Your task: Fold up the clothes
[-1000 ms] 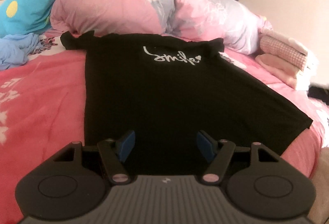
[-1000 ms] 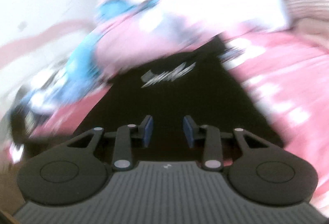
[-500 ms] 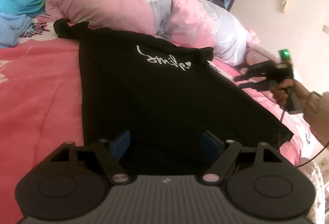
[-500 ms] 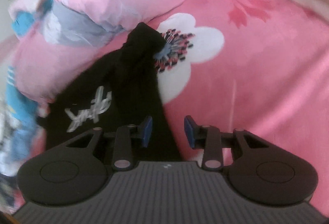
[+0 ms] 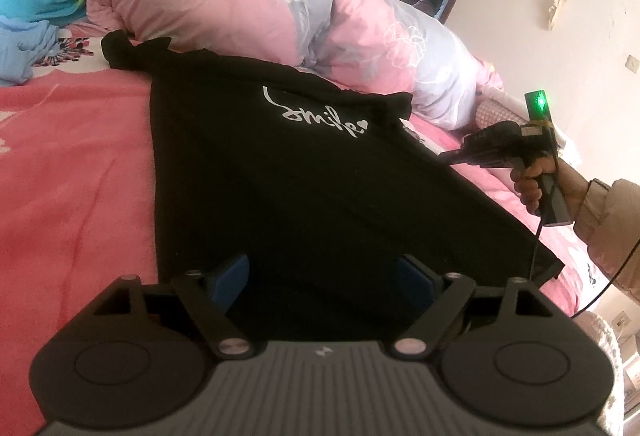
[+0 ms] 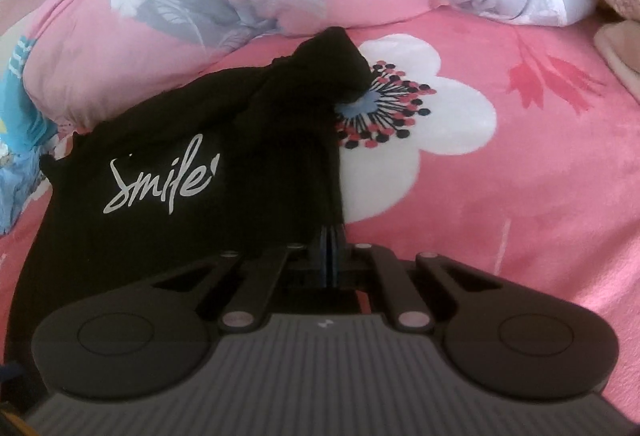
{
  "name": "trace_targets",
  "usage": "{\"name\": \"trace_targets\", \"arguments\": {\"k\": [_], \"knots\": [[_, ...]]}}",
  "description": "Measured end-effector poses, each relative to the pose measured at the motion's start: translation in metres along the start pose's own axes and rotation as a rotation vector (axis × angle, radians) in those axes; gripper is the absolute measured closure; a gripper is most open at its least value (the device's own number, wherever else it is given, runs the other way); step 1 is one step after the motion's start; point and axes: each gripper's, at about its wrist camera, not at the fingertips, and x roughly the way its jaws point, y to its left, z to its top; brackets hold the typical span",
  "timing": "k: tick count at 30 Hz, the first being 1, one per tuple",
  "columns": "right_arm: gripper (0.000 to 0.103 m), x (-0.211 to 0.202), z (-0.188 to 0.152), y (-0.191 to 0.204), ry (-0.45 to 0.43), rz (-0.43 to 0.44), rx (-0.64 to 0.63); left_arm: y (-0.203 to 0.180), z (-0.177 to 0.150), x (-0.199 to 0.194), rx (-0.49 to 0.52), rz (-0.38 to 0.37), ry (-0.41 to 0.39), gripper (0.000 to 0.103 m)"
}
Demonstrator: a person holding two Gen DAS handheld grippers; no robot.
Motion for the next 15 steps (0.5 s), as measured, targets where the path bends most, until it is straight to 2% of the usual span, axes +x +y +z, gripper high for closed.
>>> {"name": "trace_targets", "arguments": {"k": [5,11,15], "knots": [[0.097,-0.017,-0.005,-0.012,-0.012,0.01,0.126,0.0,0.0,0.0,-0.001,0.0,0.0,0.021],[0.075,-0.067,-0.034,-0.035,0.017,0.031,0.207,0.001,0.001,-0.001,-0.012,-0.002,0.001,0.021],[0.071,-0.095,-0.064,-0.045,0.069,0.024,0.227,0.002,0.0,-0.001,-0.021,-0.003,-0.001,0.021]]}}
